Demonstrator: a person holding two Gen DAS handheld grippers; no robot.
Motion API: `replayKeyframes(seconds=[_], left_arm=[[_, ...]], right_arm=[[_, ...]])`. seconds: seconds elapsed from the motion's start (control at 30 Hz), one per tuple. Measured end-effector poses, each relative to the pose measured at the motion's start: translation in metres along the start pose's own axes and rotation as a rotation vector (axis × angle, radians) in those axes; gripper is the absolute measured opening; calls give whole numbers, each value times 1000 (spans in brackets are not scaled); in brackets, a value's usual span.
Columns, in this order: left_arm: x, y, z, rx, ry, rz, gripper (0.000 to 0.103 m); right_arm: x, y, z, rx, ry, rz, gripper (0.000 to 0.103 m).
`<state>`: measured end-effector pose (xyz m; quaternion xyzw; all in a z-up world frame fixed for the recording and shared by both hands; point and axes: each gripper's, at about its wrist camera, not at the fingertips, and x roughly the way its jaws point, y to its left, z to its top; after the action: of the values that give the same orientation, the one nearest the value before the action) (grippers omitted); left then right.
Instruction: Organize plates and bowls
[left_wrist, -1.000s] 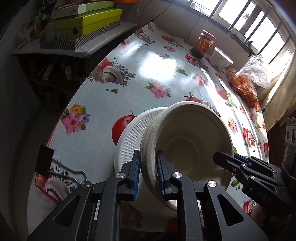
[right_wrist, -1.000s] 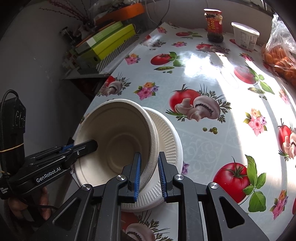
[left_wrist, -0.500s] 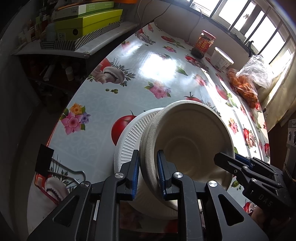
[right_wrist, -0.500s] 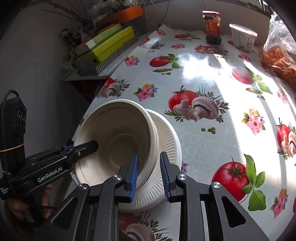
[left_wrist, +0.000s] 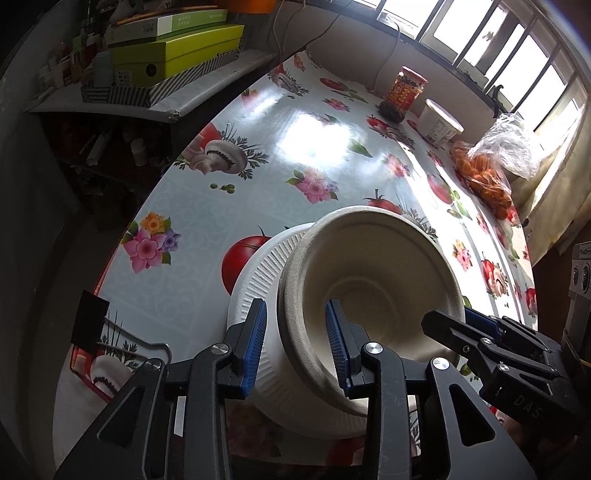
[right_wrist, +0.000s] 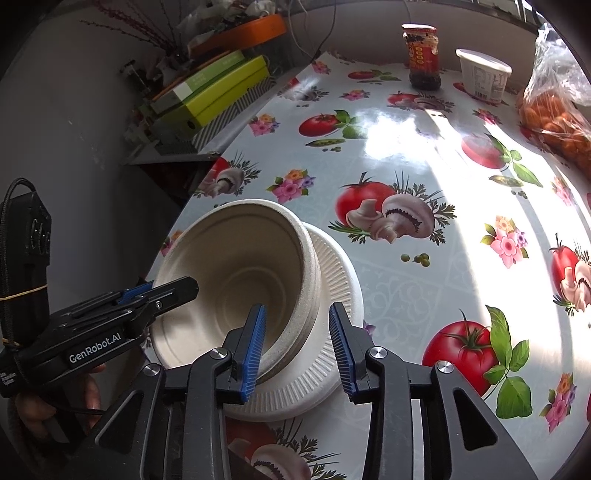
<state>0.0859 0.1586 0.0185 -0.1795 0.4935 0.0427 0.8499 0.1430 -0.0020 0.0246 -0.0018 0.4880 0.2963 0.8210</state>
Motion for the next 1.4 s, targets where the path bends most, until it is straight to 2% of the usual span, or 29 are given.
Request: replayKeyframes(seconds=[0.1,0.2,0.43,0.6,0.7,0.83,1.0,1.3,1.4], left_arm=[[-2,-2,0,5,-8,2,36],[-5,-3,-1,8,-22,-1,42],[-19,-8,-7,34,-73,18,43],[-33,-16,-17,75,-145,50,45],[-39,-17,-24,74,-158,48,45],[-49,-18,-35,88,-198,70,46],[-55,-20,-52,109,-239,86,47],[-52,-12,-94,98,-269,70,47],[-45,-10,-106,105,-259,97,47]], right_arm=[[-2,0,0,3,-6,3,40],[-4,1,-1,0,-16,7,44],[-14,0,-8,-3,-54,12,50],[-25,0,-18,-21,-111,20,51],[-33,0,-25,-25,-139,27,51],[-42,0,-36,-36,-171,39,51],[-53,-3,-54,-61,-229,10,51],[-62,-9,-93,-126,-286,-10,52],[-57,-9,-104,-160,-287,-23,52]])
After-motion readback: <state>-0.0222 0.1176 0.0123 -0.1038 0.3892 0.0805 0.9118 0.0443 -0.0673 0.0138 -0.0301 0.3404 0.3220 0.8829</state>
